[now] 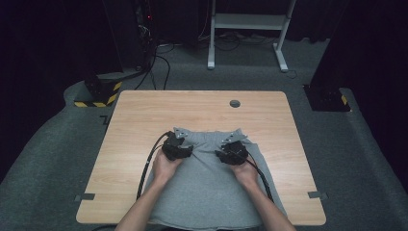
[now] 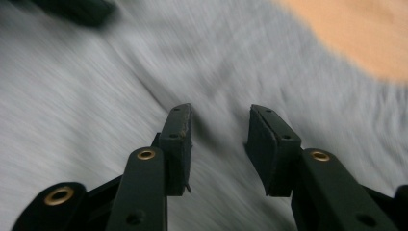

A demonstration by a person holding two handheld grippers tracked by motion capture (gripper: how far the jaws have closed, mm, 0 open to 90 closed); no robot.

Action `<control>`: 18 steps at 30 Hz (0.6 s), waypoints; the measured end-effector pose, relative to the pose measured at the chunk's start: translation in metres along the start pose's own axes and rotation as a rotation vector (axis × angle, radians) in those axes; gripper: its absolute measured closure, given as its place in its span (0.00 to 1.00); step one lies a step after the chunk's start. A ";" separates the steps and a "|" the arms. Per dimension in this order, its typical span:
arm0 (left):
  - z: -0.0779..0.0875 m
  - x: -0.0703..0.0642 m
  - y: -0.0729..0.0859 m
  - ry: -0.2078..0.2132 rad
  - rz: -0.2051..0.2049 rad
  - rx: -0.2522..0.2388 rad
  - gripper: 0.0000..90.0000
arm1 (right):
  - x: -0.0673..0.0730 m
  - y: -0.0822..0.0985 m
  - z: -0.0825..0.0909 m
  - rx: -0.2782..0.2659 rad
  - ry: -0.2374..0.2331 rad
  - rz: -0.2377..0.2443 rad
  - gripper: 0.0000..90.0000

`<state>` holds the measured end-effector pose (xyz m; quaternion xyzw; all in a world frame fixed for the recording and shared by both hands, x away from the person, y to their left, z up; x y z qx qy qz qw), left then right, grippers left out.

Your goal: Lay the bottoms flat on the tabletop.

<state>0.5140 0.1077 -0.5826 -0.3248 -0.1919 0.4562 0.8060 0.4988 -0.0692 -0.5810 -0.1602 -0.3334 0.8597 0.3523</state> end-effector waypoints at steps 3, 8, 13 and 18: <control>0.001 0.003 0.002 0.009 0.007 -0.018 0.39 | -0.007 0.003 0.002 -0.022 -0.006 -0.015 0.66; 0.003 0.005 0.005 0.006 0.017 -0.033 0.39 | -0.018 0.008 0.025 -0.046 0.042 -0.011 0.66; 0.004 0.009 0.006 -0.005 0.027 -0.047 0.39 | -0.050 0.030 0.048 -0.058 0.075 -0.130 0.65; 0.003 0.010 0.006 -0.007 0.030 -0.042 0.39 | -0.075 0.051 0.047 -0.027 0.094 -0.198 0.66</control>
Point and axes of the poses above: each handheld gripper's, and its own axes: z roughly backward along the jaws, y roughly out of its underside, x roughly to its left, the point moved 9 cm from there along -z, roughly forward along the jaws
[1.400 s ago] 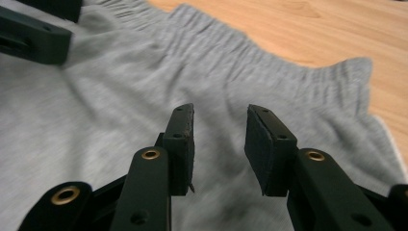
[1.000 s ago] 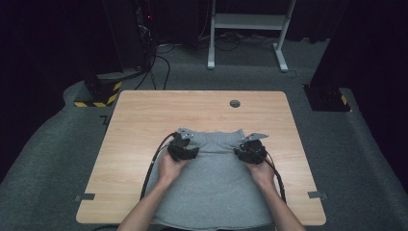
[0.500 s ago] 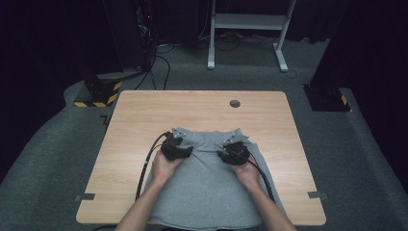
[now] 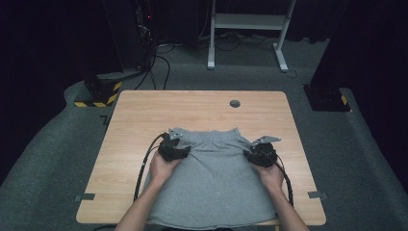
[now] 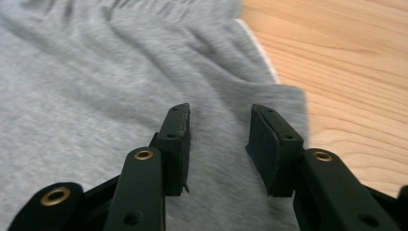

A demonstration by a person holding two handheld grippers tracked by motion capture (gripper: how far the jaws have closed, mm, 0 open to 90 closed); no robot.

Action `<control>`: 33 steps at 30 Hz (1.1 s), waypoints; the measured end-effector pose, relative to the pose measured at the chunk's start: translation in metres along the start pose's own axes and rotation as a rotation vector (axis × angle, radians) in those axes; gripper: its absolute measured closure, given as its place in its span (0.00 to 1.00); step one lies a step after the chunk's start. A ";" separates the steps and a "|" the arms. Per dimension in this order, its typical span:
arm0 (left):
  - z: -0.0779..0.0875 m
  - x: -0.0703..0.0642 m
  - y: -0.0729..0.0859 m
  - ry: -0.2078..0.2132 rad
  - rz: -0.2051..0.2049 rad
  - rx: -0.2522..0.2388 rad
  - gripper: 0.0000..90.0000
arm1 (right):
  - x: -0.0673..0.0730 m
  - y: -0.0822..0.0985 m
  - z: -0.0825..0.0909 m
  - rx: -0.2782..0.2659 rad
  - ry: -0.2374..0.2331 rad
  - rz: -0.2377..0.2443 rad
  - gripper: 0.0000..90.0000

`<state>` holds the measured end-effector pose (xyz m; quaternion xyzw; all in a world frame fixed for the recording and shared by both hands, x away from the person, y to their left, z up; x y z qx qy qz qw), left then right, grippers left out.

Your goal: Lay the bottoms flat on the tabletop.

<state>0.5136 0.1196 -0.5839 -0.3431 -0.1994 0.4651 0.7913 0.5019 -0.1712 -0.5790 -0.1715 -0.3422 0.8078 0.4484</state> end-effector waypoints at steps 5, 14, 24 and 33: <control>0.010 0.003 -0.002 0.003 0.007 0.013 0.40 | -0.001 -0.002 -0.002 0.005 0.037 0.043 0.65; 0.047 0.023 0.018 -0.033 -0.005 0.010 0.47 | -0.001 -0.002 -0.003 -0.002 0.031 0.033 0.65; 0.030 0.043 0.014 -0.068 0.055 0.017 0.44 | -0.009 -0.008 -0.007 0.013 0.064 0.039 0.61; 0.070 -0.012 0.033 0.068 -0.022 -0.039 0.43 | 0.030 0.011 0.031 -0.033 -0.034 0.054 0.56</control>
Point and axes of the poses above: each handheld gripper's, and its own axes: z roughly backward along the jaws, y roughly out of its underside, x roughly to its left, the point moved 9 cm from there along -z, roughly forward along the jaws
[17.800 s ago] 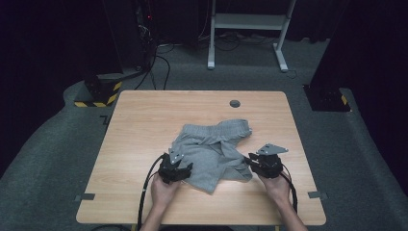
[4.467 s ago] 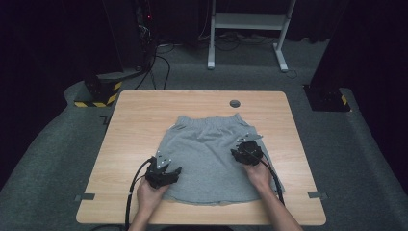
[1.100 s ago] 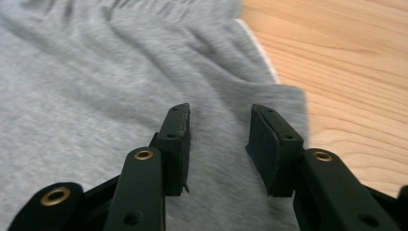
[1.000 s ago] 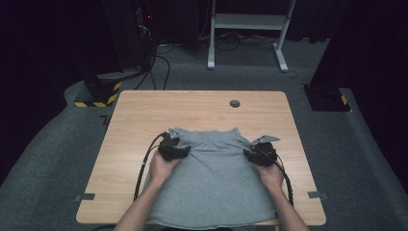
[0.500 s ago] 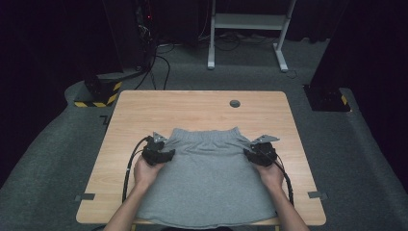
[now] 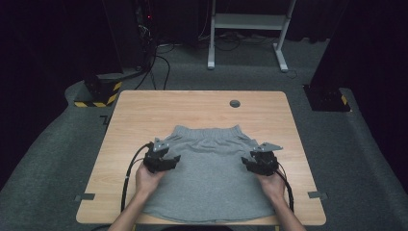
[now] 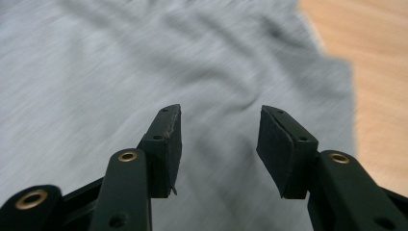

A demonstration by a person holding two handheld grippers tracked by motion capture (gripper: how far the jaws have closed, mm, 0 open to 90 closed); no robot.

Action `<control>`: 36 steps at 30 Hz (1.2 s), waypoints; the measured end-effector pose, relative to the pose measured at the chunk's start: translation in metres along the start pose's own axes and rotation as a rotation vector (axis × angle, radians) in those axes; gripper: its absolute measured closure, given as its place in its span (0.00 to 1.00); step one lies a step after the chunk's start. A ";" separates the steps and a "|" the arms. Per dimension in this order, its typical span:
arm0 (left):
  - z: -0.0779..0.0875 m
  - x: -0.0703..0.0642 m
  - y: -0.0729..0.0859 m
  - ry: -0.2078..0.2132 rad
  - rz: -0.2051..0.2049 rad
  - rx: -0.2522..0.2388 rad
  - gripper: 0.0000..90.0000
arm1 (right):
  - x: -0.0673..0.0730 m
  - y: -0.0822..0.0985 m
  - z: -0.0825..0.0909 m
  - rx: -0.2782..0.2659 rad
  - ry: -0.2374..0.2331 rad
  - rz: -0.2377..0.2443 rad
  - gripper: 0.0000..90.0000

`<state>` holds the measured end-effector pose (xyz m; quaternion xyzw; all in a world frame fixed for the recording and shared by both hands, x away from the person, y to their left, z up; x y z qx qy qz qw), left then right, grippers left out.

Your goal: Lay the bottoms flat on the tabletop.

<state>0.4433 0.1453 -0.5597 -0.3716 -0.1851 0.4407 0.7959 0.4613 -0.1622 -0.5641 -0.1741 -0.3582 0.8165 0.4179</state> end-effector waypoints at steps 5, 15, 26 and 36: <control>0.002 -0.015 0.021 -0.004 -0.008 0.003 0.42 | 0.022 0.020 0.015 0.008 -0.027 0.022 0.55; -0.024 -0.002 0.012 -0.045 -0.004 -0.005 0.40 | 0.015 0.017 -0.009 -0.004 0.016 0.056 0.51; -0.056 0.015 -0.017 -0.080 0.020 -0.007 0.39 | -0.012 -0.010 -0.039 -0.004 0.046 0.007 0.50; -0.067 0.020 -0.026 -0.089 0.035 -0.006 0.39 | -0.020 -0.018 -0.046 -0.004 0.046 -0.005 0.50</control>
Point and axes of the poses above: each handheld gripper's, and its own axes: z roughly backward along the jaws, y roughly out of its underside, x roughly to its left, the point moved 9 cm from there along -z, roughly forward along the jaws
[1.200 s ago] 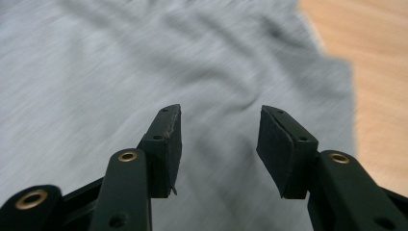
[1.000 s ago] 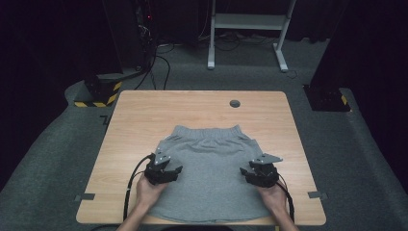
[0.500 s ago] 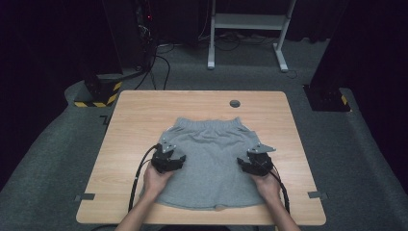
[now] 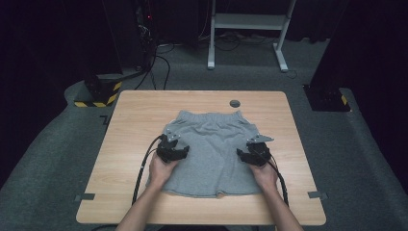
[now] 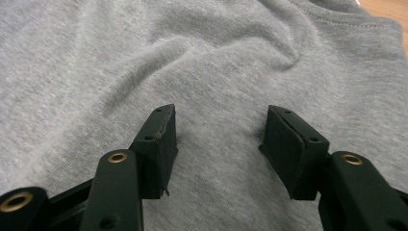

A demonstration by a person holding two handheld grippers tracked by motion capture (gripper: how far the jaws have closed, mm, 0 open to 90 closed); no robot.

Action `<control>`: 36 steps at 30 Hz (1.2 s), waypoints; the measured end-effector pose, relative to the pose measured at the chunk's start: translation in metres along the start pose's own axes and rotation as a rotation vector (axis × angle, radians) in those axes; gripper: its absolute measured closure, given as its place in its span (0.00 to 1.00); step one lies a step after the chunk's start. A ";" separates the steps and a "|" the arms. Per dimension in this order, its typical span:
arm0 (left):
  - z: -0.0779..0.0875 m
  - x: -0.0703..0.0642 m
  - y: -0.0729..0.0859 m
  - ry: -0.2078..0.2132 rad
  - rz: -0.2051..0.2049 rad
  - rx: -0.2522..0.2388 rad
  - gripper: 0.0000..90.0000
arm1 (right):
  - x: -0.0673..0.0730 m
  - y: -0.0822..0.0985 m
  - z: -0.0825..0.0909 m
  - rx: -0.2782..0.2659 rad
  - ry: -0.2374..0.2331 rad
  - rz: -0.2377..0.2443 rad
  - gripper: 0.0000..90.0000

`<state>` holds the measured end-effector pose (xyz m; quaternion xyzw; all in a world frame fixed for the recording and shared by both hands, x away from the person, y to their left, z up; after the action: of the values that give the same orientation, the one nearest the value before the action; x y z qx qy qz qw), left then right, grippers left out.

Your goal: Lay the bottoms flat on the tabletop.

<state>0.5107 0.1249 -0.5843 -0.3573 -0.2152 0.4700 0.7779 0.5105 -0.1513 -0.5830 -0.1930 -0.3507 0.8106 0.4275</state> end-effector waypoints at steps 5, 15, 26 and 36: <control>0.000 0.000 0.000 -0.004 -0.001 -0.001 0.39 | 0.001 -0.001 0.000 0.002 -0.014 -0.016 0.44; 0.004 0.000 0.000 -0.015 -0.023 0.010 0.38 | 0.003 -0.003 0.006 -0.019 0.019 -0.018 0.46; 0.022 -0.015 -0.009 0.069 -0.039 -0.033 0.37 | 0.002 -0.008 0.025 -0.067 -0.013 -0.051 0.47; 0.039 -0.019 -0.021 0.108 -0.041 -0.064 0.36 | -0.005 -0.007 0.038 -0.099 -0.022 -0.093 0.47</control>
<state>0.4878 0.1155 -0.5430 -0.4026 -0.1950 0.4268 0.7859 0.4939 -0.1681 -0.5525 -0.1886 -0.4036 0.7736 0.4507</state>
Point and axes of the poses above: each handheld gripper's, and its own axes: z roughly backward along the jaws, y roughly out of its underside, x roughly to its left, the point moved 9 cm from there along -z, roughly forward along the jaws
